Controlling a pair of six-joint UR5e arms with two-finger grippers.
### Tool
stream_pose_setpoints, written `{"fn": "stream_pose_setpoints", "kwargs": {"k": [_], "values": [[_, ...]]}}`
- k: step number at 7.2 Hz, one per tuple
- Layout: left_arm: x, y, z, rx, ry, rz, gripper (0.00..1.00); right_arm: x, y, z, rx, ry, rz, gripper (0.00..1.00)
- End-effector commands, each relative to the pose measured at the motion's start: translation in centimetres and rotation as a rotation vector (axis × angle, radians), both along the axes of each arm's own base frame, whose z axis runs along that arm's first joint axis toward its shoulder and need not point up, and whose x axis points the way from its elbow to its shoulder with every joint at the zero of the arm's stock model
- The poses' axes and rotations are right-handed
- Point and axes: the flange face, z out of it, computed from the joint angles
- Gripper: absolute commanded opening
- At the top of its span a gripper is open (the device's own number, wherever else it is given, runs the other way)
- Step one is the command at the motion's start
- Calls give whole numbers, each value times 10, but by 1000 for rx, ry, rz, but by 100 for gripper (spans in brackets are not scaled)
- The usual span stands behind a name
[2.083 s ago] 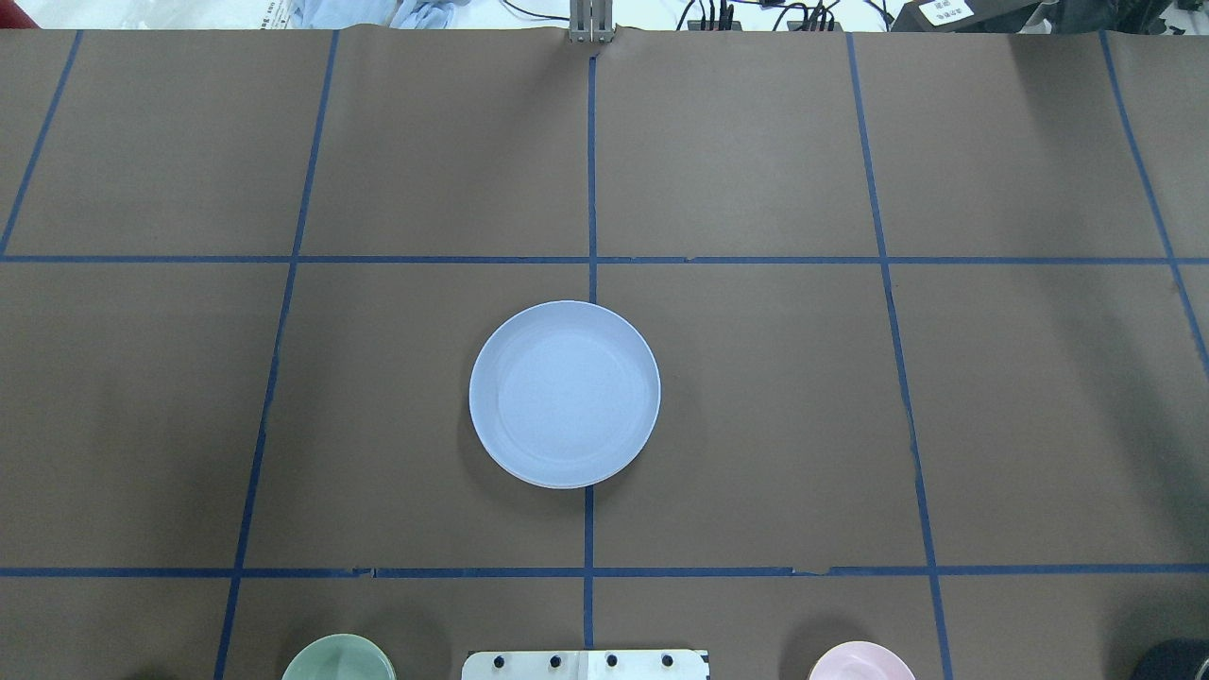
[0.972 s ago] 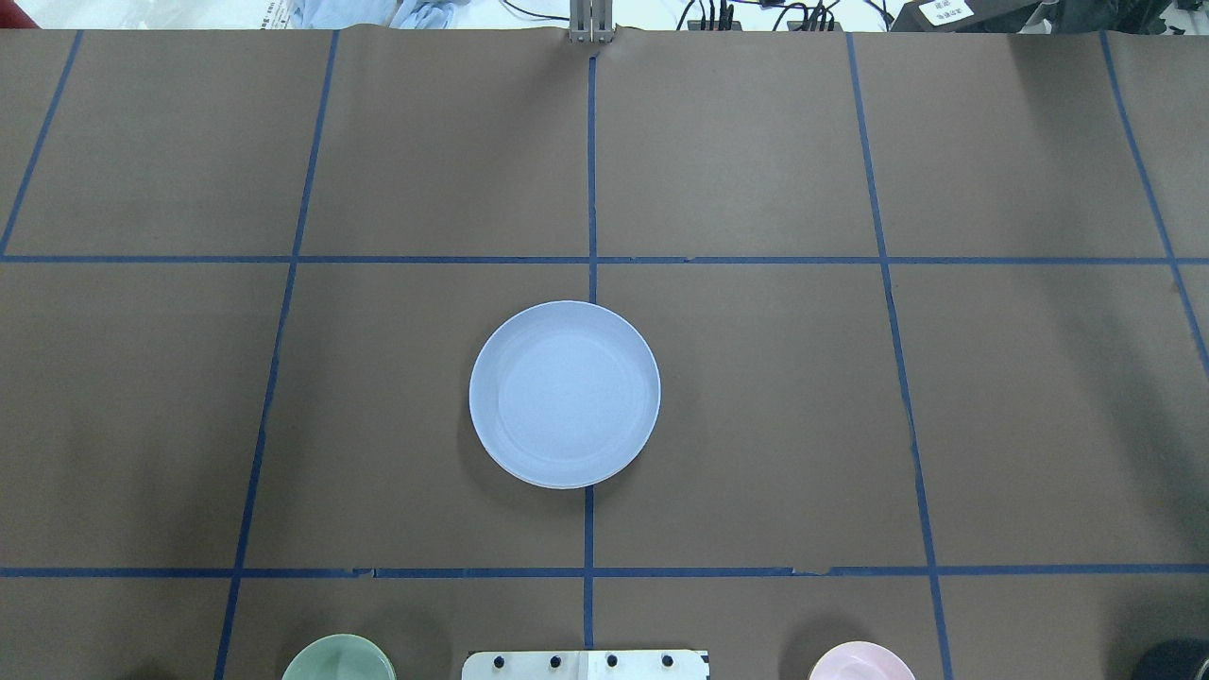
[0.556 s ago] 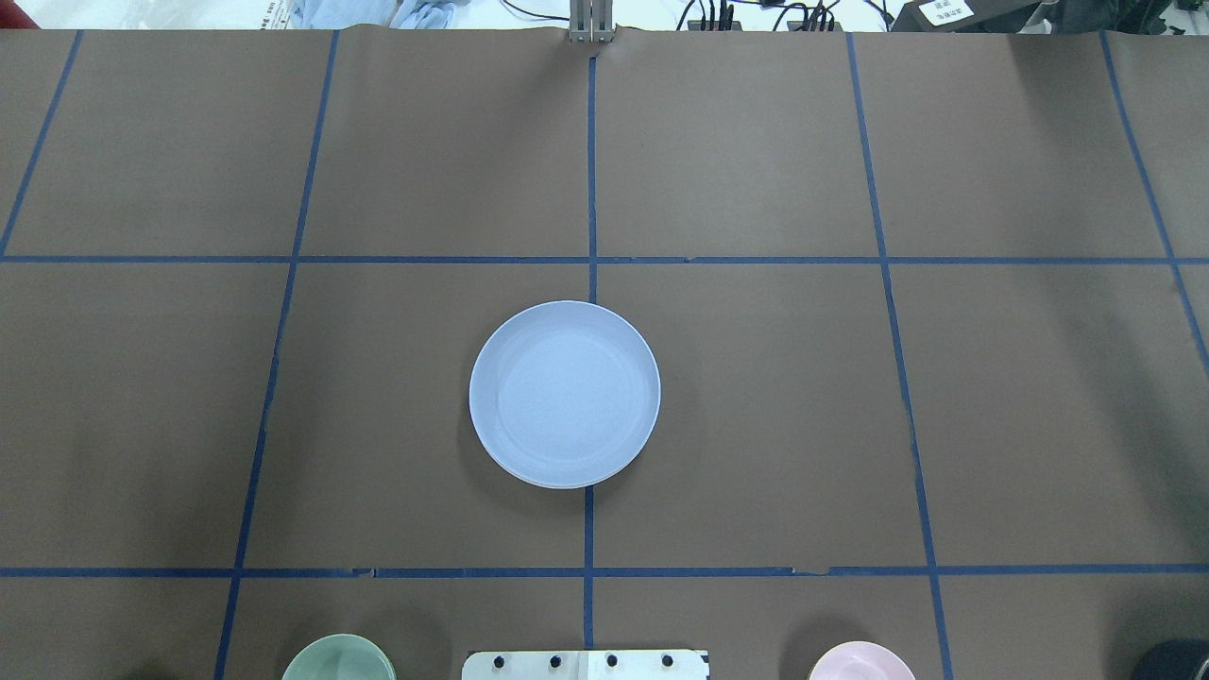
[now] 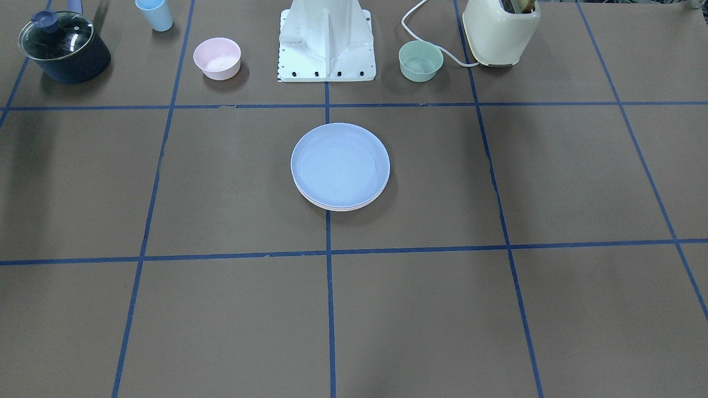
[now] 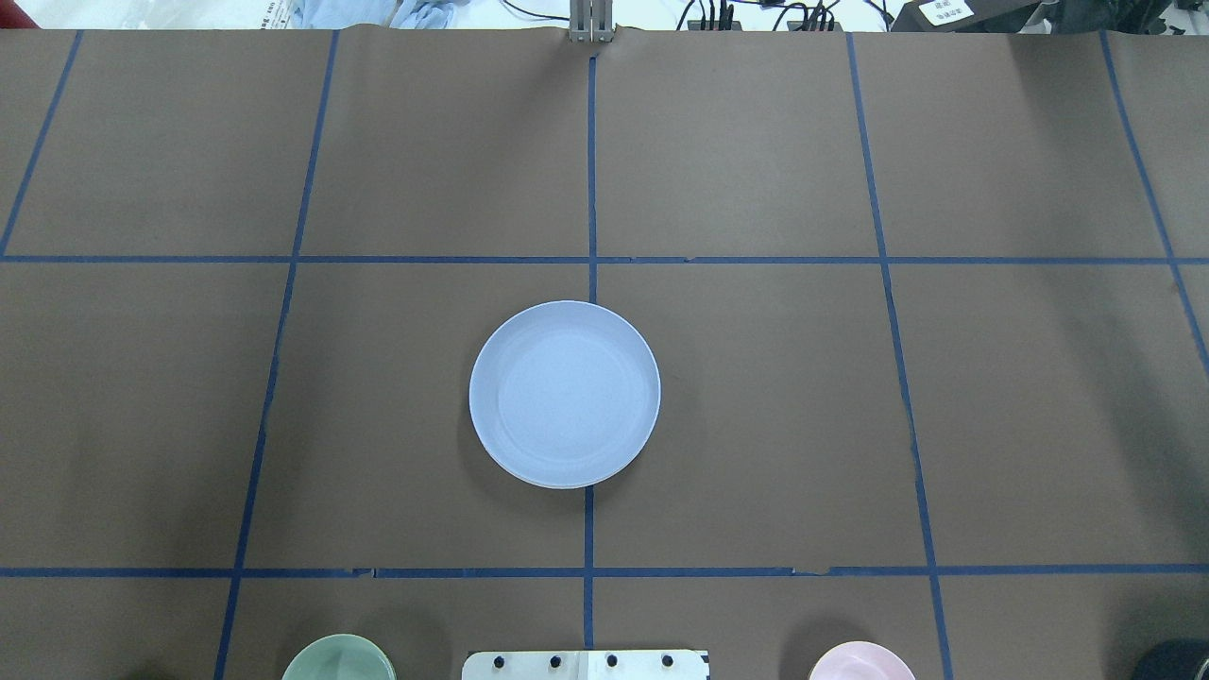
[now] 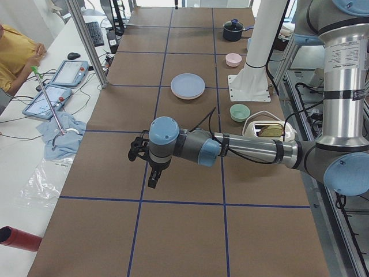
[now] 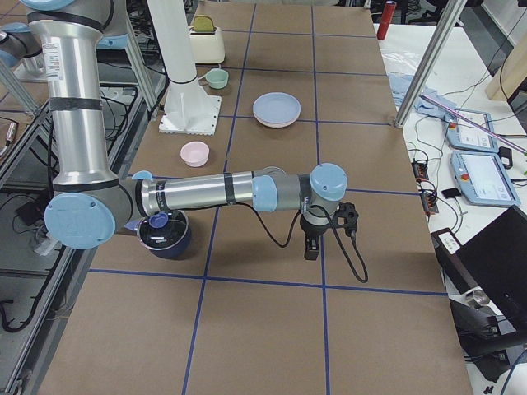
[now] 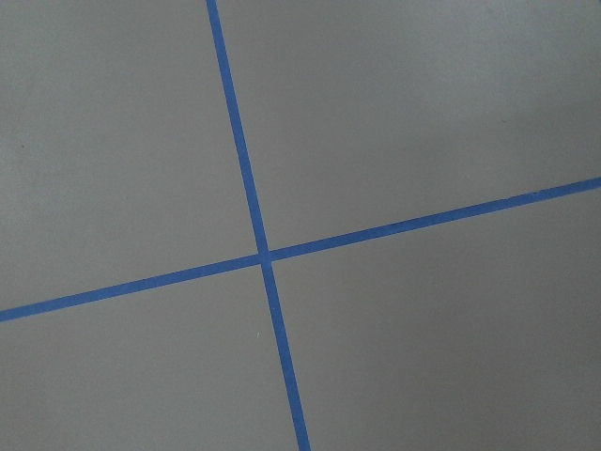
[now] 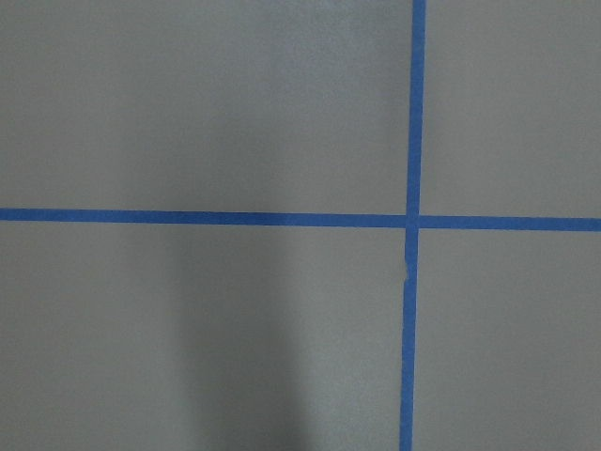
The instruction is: Stack three plates with pink and blue
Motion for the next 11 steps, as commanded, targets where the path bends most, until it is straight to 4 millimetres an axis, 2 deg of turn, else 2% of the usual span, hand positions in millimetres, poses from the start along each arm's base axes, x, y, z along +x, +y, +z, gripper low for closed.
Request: {"fn": "stream_pose_setpoints", "kwargs": {"k": [1,2,4,9,11], "values": [[0,-1,0,1,2,1,100,0,4,1,-3,-5,0,100],[-1,-3,-1,4,2,-1,100,0,9,4,-8,-9,0,100],[0,-2,-4,10,9,1,100,0,10,-7,11,-17,-1,100],[0,-3,-7,14,11,2,100,2,9,-7,15,-11,3,100],[-1,0,-19,39,3,-2,100,2,9,-7,13,-9,3,100]]}}
